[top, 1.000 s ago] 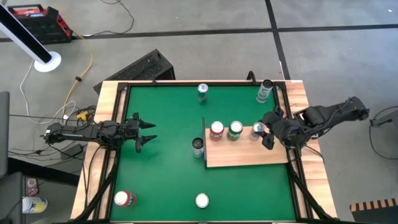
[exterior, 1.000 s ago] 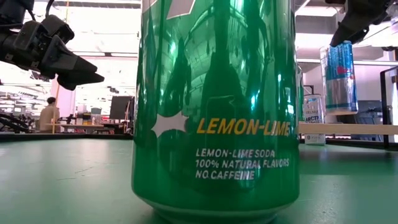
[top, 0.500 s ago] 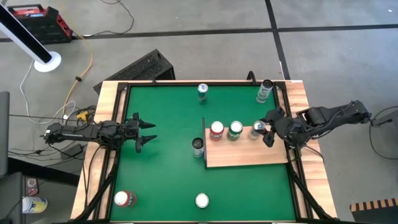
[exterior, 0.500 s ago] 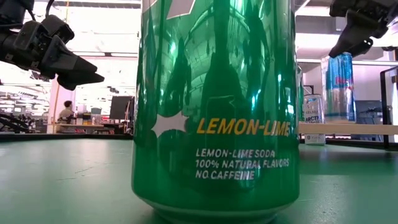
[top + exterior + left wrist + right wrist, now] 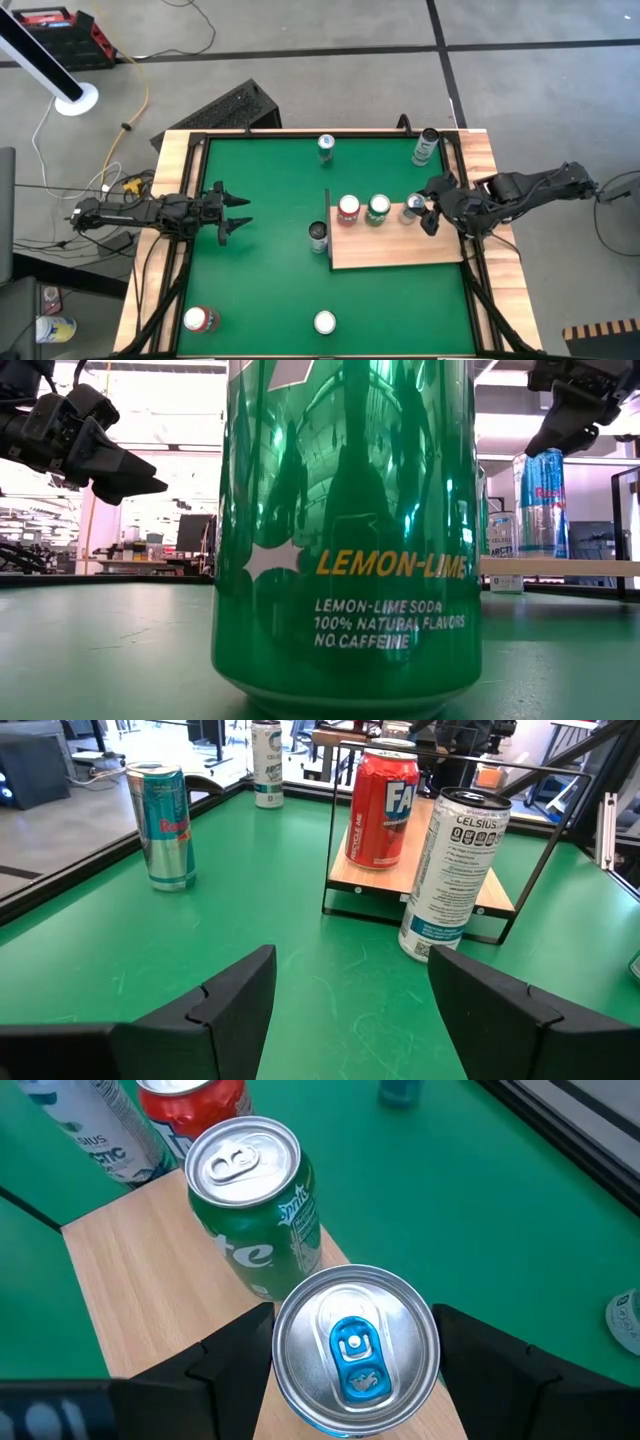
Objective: Place canned beverage on shelf
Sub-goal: Put the bottom blue soda can on the shelf, then put the top white soda can on the shelf
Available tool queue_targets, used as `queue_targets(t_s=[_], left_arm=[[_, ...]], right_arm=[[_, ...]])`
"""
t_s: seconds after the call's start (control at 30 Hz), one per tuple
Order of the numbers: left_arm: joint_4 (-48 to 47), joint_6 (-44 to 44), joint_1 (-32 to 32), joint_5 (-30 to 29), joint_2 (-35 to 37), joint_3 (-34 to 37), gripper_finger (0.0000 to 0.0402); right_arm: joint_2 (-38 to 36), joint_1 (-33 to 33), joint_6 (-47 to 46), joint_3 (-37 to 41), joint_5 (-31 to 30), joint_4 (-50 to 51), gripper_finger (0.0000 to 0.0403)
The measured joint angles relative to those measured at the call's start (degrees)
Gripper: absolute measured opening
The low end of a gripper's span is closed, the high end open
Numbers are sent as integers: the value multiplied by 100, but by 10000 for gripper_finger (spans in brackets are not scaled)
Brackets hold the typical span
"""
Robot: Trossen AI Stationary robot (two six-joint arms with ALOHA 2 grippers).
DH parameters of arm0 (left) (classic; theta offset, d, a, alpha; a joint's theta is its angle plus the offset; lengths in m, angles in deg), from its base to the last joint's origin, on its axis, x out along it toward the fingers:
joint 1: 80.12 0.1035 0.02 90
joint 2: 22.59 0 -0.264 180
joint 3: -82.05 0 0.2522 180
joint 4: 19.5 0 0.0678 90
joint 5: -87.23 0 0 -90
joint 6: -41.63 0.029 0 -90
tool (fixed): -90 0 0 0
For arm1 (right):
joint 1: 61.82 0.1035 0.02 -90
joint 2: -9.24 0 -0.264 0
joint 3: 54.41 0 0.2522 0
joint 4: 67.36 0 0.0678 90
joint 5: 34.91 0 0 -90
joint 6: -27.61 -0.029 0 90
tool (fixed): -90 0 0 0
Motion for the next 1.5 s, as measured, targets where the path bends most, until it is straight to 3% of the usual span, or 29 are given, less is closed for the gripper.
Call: queue_targets(t_s=[1.13, 1.5], left_arm=[[0, 0, -1, 0, 0, 2, 245], [0, 0, 0, 0, 0, 2, 245]], right_arm=[[42, 0, 3, -2, 25, 25, 295], [39, 0, 251, -9, -11, 29, 348]])
